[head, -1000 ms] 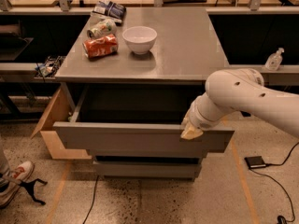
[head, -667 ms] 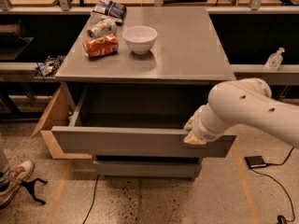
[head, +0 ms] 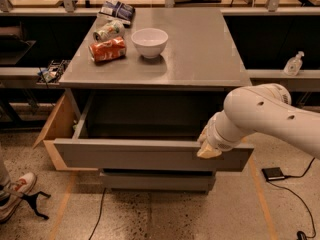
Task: Open top drawer
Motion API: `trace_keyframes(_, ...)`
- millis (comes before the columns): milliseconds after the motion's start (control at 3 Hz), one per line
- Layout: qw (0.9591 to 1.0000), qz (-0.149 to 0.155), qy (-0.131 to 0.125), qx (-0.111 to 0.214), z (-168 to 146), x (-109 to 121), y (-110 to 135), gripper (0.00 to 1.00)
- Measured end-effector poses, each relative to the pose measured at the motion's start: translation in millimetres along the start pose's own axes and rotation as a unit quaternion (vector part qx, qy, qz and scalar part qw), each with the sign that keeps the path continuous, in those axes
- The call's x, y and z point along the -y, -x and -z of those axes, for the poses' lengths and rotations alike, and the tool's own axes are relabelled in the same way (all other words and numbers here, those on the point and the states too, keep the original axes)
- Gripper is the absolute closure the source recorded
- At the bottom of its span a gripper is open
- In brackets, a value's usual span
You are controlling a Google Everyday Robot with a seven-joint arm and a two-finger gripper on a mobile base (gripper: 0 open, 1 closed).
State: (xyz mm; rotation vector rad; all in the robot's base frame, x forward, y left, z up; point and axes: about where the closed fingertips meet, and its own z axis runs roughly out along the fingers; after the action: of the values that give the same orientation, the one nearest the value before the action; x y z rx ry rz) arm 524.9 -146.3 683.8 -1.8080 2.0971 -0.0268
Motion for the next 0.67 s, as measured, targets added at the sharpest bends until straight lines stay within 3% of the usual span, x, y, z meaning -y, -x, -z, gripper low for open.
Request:
trace_keyframes(333,0.9999,-0.011,-0.006,-0.009,11.4,-26.3,-9.1,1.00)
trace_keyframes(667,0.9999,-0.011,-0.006,-0.009,11.4,-26.2,-9.0,1.00)
